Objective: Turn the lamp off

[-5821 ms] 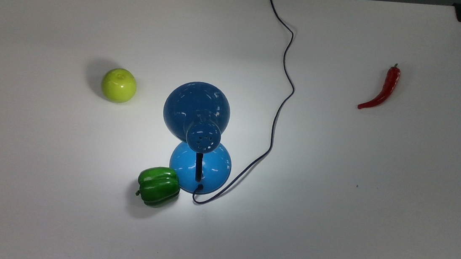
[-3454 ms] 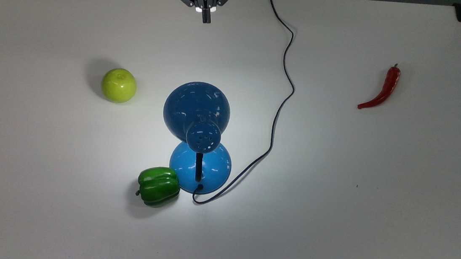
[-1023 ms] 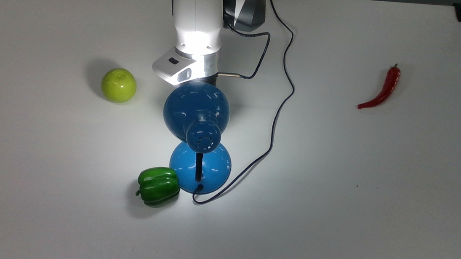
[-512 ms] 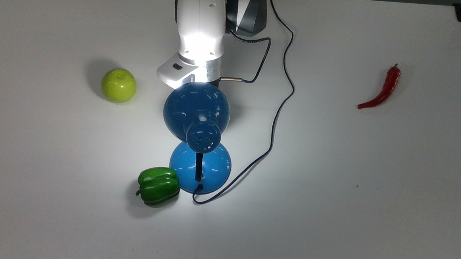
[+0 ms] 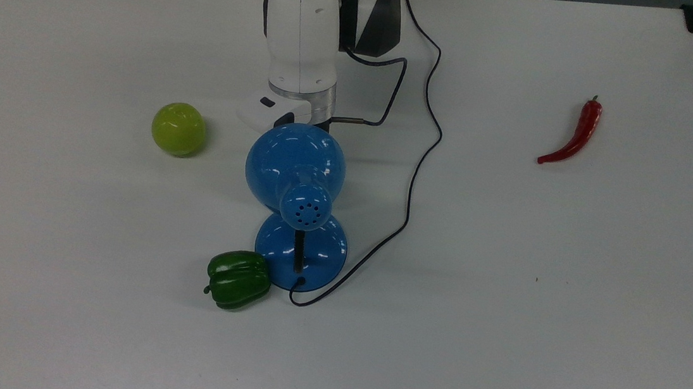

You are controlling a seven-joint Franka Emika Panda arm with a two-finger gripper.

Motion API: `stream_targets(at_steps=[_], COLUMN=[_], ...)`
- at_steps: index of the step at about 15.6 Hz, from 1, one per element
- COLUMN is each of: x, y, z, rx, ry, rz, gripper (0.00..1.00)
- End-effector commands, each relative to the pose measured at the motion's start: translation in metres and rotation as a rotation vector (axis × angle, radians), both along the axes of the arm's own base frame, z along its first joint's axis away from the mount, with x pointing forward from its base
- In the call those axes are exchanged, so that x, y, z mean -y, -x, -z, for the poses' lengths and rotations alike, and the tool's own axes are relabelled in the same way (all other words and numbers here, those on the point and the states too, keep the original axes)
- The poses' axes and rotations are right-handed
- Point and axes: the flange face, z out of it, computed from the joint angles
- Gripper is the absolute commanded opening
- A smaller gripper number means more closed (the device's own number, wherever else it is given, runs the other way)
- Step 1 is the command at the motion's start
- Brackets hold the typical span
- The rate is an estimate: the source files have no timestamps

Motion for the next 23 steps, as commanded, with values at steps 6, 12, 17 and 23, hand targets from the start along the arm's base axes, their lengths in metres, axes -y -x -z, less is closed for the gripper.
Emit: stream_targets(at_steps=[6,12,17,23], x=[0.005,0.007,0.012,0.017], y=[0.045,0.078,0.099,0.106], z=[-0.035,-0.109,-0.172,-0.249], rx=[-0.146,-0.348,-0.439,-0.492], ry=[0.039,0.056,0.058,0.035], rz=[-0.03,-0.036,-0.021,0.042], gripper=[0.0,0.09,0.62,1.0])
